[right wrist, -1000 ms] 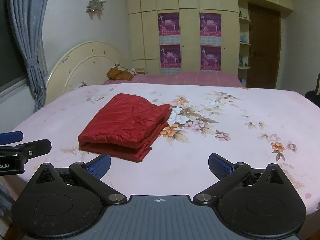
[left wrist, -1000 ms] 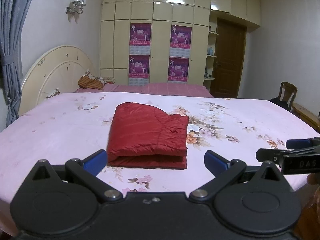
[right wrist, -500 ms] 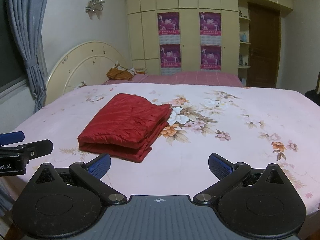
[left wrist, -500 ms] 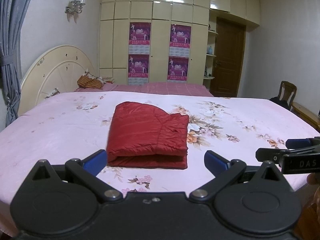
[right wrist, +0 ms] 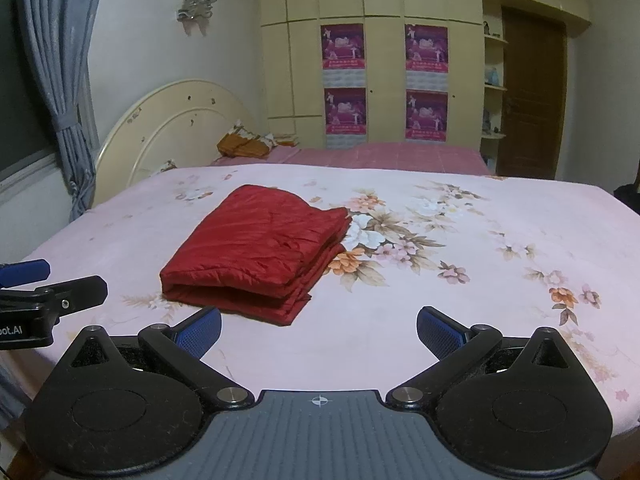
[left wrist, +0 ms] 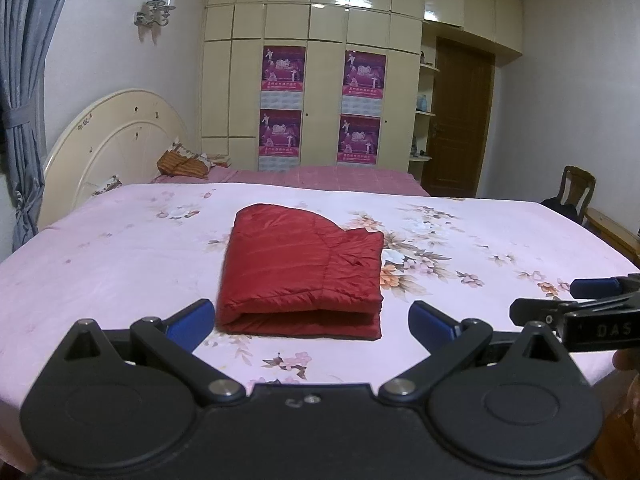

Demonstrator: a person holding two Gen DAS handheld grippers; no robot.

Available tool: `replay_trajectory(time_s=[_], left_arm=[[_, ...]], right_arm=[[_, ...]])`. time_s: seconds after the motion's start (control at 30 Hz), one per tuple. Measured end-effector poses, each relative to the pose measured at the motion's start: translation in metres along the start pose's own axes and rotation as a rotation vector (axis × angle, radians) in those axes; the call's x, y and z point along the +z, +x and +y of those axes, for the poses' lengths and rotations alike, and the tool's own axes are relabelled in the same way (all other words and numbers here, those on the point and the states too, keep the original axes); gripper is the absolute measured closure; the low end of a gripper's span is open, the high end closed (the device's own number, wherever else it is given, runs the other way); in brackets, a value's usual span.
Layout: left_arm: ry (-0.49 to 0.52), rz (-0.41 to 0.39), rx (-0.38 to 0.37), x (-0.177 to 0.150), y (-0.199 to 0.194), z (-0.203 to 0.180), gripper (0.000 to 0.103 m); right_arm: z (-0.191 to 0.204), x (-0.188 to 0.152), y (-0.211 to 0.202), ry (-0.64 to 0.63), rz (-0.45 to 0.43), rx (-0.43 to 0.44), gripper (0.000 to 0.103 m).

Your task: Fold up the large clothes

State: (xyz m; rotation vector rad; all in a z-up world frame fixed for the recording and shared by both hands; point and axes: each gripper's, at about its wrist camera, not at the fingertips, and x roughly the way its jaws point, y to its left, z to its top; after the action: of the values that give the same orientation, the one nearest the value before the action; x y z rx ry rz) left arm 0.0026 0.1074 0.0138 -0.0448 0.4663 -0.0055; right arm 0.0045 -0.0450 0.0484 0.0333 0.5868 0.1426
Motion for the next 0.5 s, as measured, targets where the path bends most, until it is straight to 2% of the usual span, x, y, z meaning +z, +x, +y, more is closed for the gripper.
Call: replay_trajectory(time_s=[0.5], left_arm=[[0.011,0.032,0.016,-0.0054,0.0079,0.0083,0.001]], right_arm=[[0.0033,0.0003,0.0036,0.001,0.007,0.002,0.000]])
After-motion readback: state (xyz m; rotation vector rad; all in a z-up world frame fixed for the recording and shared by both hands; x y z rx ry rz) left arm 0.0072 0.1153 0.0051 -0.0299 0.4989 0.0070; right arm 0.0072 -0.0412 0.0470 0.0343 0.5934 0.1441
